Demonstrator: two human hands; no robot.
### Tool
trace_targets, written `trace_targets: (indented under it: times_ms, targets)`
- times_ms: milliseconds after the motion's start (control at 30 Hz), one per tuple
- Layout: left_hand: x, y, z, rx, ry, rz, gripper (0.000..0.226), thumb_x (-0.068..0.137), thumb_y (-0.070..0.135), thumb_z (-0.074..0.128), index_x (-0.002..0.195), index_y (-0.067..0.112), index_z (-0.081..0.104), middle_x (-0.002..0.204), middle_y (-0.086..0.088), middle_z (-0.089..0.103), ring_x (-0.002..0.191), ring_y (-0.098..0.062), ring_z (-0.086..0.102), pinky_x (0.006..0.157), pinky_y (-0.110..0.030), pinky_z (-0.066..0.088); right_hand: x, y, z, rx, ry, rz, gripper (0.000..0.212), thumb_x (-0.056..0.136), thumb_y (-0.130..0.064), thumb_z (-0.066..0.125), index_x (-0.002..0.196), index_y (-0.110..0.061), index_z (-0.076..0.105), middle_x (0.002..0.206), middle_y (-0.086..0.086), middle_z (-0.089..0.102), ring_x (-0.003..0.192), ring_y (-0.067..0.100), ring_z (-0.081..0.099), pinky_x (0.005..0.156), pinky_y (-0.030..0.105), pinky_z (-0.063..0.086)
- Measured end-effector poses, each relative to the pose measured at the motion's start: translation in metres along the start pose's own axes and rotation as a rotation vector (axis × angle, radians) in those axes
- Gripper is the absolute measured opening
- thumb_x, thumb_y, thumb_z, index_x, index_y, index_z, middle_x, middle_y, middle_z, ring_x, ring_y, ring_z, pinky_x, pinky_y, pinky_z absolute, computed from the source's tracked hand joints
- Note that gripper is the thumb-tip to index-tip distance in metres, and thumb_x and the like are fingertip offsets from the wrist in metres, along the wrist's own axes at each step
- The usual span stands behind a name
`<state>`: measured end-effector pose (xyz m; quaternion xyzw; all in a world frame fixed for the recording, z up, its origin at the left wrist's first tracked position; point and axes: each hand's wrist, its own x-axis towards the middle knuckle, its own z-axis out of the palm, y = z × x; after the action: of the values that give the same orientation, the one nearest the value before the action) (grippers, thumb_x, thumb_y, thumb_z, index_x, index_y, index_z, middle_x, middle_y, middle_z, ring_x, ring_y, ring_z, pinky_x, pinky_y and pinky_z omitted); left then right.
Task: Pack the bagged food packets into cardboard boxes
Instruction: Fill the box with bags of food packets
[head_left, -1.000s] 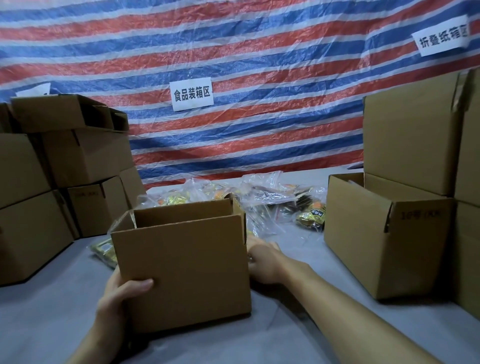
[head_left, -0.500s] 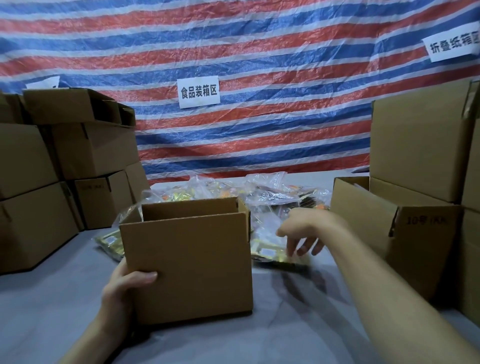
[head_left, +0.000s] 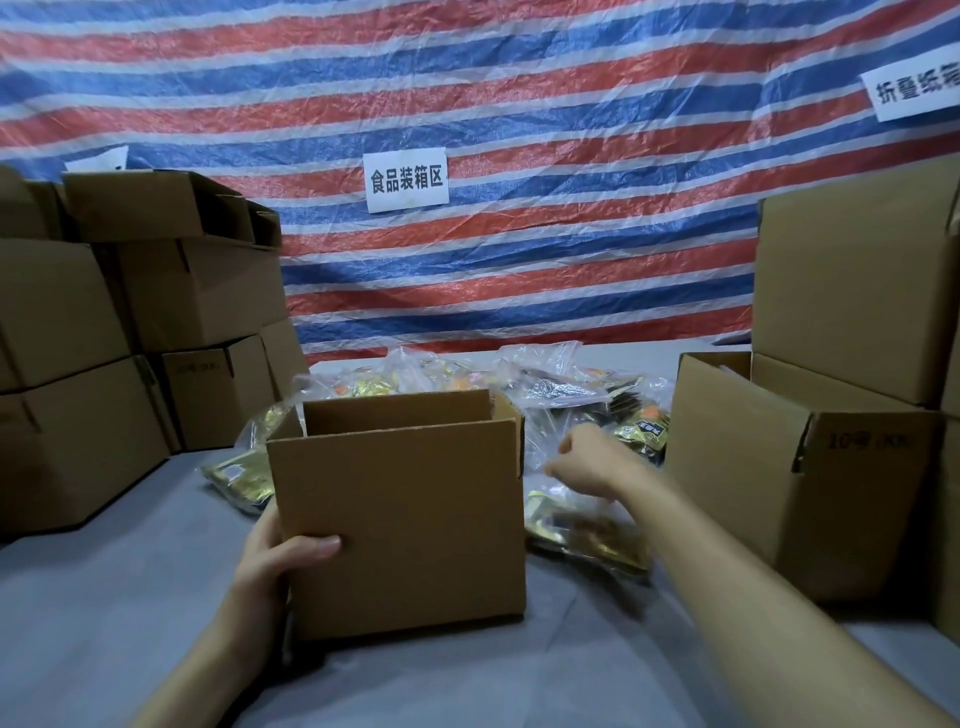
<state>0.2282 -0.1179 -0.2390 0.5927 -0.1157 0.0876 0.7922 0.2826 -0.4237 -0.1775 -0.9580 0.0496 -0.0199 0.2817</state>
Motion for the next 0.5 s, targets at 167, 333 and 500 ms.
trace_targets:
  times_ms: [167, 333, 500]
  targets:
    - [0.002, -0.002, -0.001, 0.014, -0.014, 0.029, 0.063, 0.043, 0.023, 0.075, 0.106, 0.018, 0.073, 0.111, -0.02, 0.074, 0.092, -0.034, 0.073, 0.076, -0.05, 0.059, 0.002, 0.008, -0.008, 0.099, 0.137, 0.1, 0.025, 0.088, -0.007, 0.064, 0.076, -0.012, 0.042, 0.07, 0.004, 0.044, 0.056, 0.017, 0.04, 0.052, 0.028, 0.03]
    - [0.003, -0.005, -0.003, 0.033, -0.026, 0.039, 0.068, 0.048, 0.017, 0.073, 0.115, 0.012, 0.068, 0.111, -0.02, 0.074, 0.093, -0.034, 0.073, 0.068, -0.039, 0.062, 0.0, 0.012, -0.022, 0.098, -0.136, 0.198, 0.028, 0.081, -0.01, 0.075, 0.096, -0.009, 0.052, 0.075, 0.004, 0.045, 0.059, 0.018, 0.047, 0.054, 0.024, 0.041]
    - [0.003, -0.005, -0.001, 0.086, -0.062, 0.065, 0.069, 0.052, 0.012, 0.072, 0.12, 0.009, 0.064, 0.111, -0.018, 0.074, 0.096, -0.032, 0.072, 0.074, -0.042, 0.061, -0.002, 0.005, -0.036, 0.199, -0.152, 0.192, 0.017, 0.079, 0.004, 0.071, 0.071, -0.002, 0.057, 0.058, 0.01, 0.052, 0.056, 0.025, 0.051, 0.061, 0.036, 0.047]
